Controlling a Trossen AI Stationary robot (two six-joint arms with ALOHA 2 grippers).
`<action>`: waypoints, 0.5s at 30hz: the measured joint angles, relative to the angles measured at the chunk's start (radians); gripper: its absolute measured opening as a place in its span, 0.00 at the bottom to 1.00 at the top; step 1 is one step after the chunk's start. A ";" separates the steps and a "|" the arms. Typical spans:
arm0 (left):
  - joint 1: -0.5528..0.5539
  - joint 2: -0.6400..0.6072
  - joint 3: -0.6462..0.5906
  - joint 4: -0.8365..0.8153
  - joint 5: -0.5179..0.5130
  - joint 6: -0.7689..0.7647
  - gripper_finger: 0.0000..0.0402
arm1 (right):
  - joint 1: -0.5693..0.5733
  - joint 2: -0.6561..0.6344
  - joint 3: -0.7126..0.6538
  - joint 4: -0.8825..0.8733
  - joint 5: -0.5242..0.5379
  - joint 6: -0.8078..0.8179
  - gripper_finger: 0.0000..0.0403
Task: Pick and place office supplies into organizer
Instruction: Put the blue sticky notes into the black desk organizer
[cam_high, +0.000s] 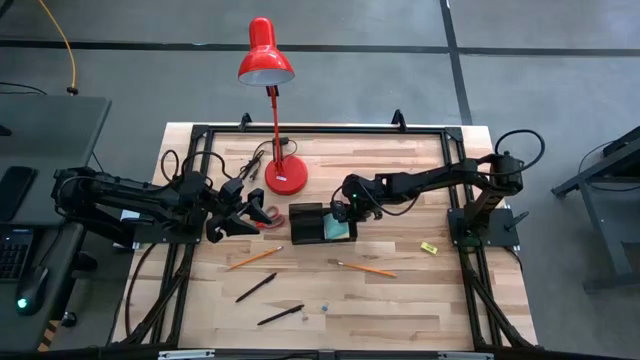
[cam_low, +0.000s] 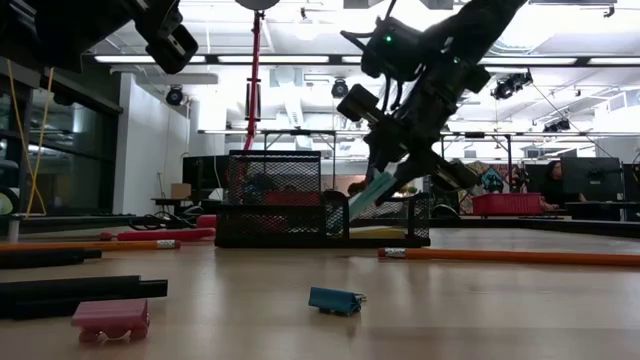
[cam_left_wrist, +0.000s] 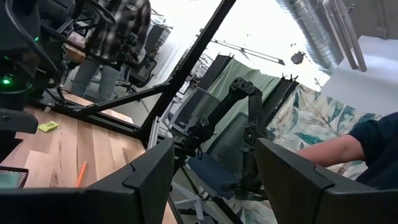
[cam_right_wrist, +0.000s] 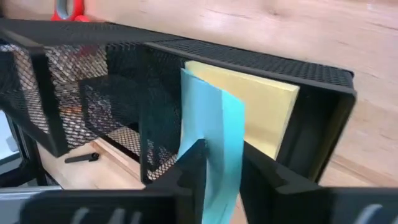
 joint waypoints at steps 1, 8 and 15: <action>0.000 0.000 0.000 0.000 0.000 0.001 0.53 | 0.000 0.000 0.000 0.000 -0.006 0.001 0.23; 0.000 0.000 0.000 0.000 0.004 0.017 0.53 | -0.005 0.000 0.000 0.000 -0.061 0.047 0.50; 0.000 0.000 0.000 0.000 0.018 0.027 0.53 | -0.034 -0.001 0.043 -0.069 -0.149 0.069 0.63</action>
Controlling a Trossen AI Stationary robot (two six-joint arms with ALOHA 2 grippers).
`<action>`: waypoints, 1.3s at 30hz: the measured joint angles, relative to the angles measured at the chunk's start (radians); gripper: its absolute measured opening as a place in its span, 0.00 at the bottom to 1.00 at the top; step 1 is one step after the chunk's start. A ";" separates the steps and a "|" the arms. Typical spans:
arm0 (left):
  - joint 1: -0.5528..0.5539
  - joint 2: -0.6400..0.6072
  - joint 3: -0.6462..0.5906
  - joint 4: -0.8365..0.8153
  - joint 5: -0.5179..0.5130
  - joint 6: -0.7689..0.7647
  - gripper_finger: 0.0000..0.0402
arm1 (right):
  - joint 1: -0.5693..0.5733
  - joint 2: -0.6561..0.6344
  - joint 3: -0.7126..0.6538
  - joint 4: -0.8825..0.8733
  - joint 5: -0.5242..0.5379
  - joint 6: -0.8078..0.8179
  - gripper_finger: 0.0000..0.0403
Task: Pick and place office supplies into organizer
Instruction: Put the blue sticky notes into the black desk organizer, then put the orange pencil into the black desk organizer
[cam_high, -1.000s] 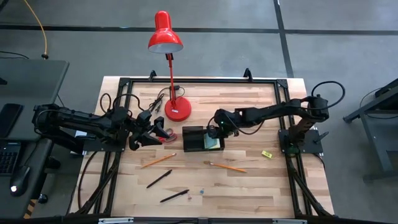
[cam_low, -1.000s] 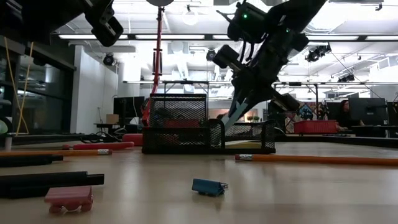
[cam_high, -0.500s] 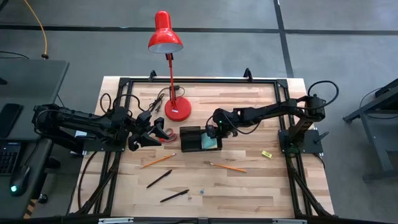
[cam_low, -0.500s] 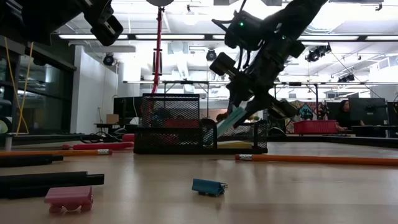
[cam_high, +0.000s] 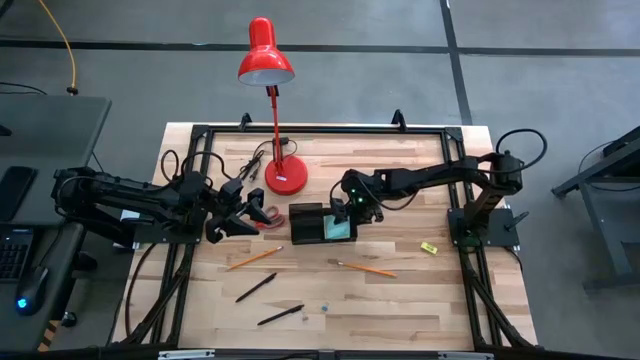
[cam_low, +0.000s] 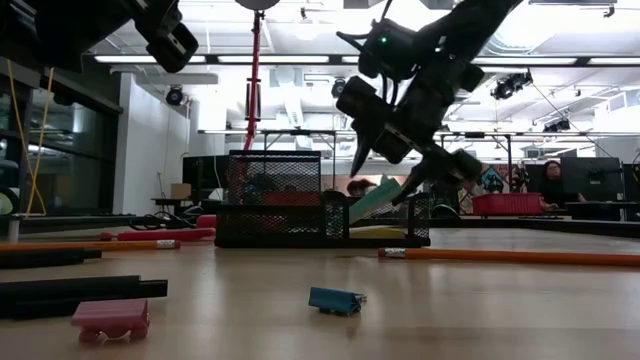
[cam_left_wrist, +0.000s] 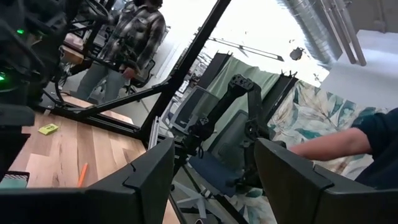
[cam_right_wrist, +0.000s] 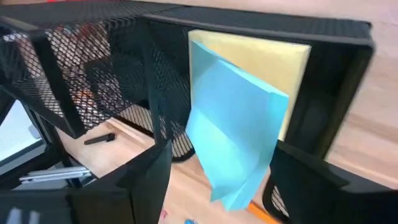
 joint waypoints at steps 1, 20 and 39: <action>0.000 0.000 0.000 0.000 0.005 0.002 0.52 | -0.006 0.000 0.010 -0.013 -0.014 -0.001 0.63; 0.000 0.000 0.000 0.000 0.053 0.018 0.52 | -0.036 -0.001 0.063 -0.126 -0.103 -0.101 0.64; 0.000 0.000 0.000 -0.002 0.048 0.018 0.51 | 0.148 -0.001 0.276 -0.207 -0.188 -0.101 0.64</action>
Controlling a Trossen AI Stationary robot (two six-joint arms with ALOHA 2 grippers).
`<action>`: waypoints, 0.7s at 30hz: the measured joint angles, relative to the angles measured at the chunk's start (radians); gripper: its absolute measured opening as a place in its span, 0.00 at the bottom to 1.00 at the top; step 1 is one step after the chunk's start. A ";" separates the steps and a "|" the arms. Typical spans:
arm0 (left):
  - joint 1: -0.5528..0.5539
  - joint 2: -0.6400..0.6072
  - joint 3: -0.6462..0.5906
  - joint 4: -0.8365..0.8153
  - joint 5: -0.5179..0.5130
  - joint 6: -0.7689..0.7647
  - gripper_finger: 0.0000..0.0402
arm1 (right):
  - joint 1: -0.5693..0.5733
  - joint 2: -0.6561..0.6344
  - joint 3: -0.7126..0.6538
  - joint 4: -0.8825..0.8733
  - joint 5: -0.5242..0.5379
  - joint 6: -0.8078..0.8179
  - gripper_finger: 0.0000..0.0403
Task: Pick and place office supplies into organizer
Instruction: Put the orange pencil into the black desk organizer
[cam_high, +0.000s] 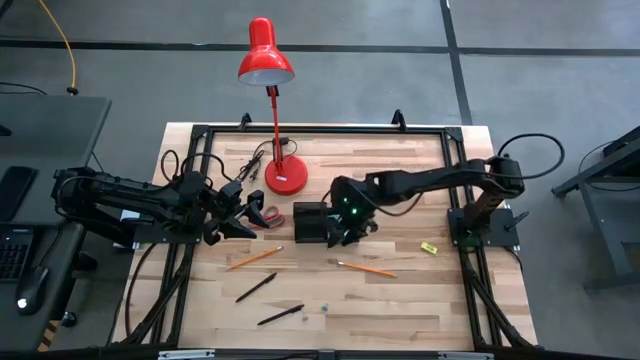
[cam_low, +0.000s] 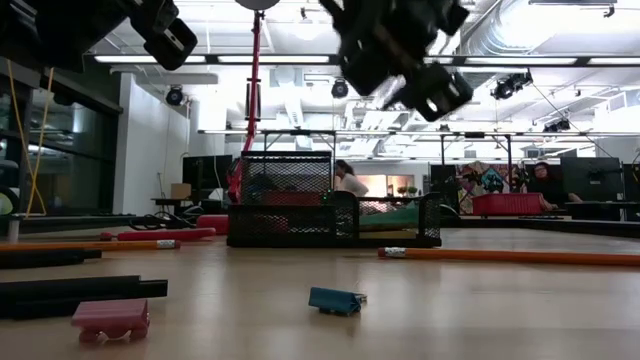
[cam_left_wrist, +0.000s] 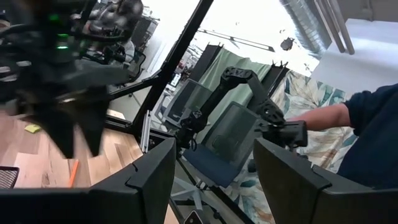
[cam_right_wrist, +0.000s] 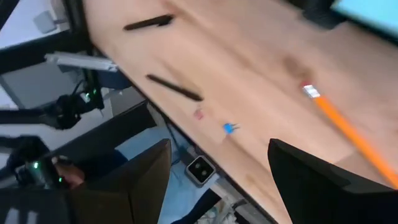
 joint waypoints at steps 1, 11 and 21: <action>0.000 0.000 0.000 0.000 0.000 0.000 0.51 | 0.014 0.000 0.014 0.000 0.016 0.011 0.64; 0.000 0.001 0.000 0.000 -0.004 0.000 0.51 | 0.179 0.000 0.079 -0.010 0.233 0.032 0.64; 0.000 0.002 0.000 -0.034 -0.014 0.010 0.51 | 0.344 0.000 0.078 -0.182 0.383 -0.047 0.64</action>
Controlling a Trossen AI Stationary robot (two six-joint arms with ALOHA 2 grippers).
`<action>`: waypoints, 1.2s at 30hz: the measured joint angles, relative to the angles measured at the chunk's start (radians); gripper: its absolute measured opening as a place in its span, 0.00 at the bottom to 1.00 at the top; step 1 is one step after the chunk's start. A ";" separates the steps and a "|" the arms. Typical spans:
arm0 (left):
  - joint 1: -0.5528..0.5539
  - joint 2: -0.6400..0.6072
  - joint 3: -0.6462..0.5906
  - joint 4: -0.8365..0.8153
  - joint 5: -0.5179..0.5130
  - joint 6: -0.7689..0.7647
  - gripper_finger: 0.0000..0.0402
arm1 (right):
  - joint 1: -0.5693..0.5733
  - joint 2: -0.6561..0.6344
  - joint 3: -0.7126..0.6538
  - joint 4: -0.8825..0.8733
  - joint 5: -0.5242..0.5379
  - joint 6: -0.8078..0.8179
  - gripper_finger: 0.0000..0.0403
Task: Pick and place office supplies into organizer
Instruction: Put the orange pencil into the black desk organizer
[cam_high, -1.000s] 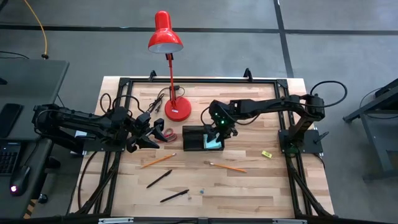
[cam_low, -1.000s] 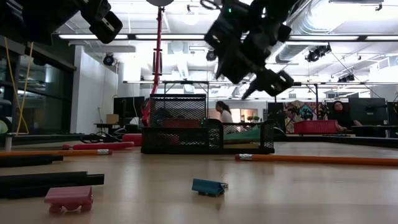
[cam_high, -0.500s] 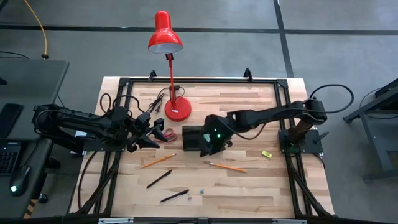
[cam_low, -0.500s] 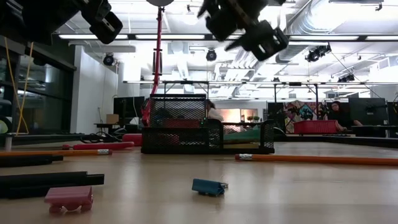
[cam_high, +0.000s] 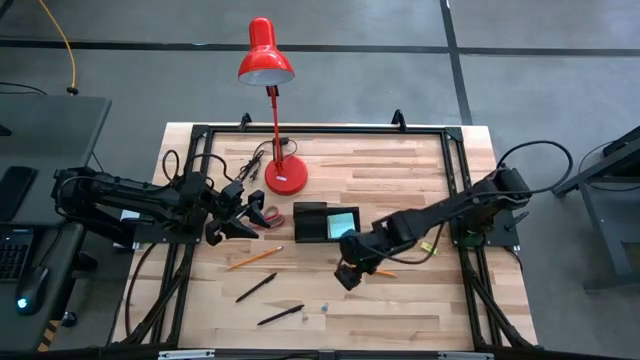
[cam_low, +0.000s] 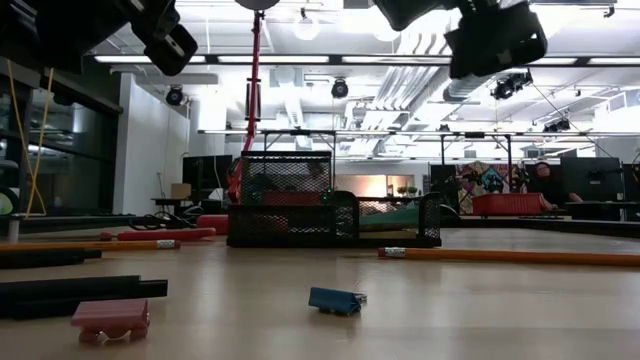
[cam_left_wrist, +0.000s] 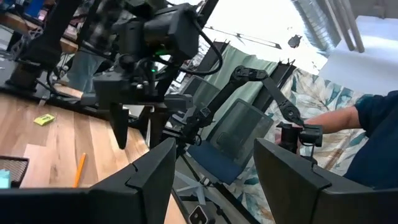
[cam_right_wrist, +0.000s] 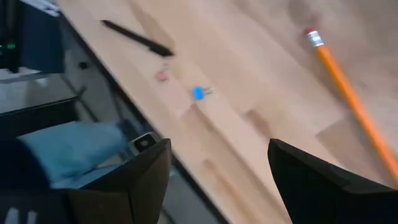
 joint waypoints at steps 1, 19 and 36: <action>0.000 0.000 0.000 0.000 0.000 0.001 0.51 | 0.008 0.000 0.000 -0.020 0.021 -0.005 0.64; 0.000 0.000 0.000 -0.017 -0.009 -0.005 0.51 | 0.054 0.011 0.000 -0.436 0.112 -0.194 0.64; 0.000 0.000 0.000 -0.026 -0.042 0.009 0.51 | 0.081 0.113 -0.016 -0.375 0.052 -0.441 0.64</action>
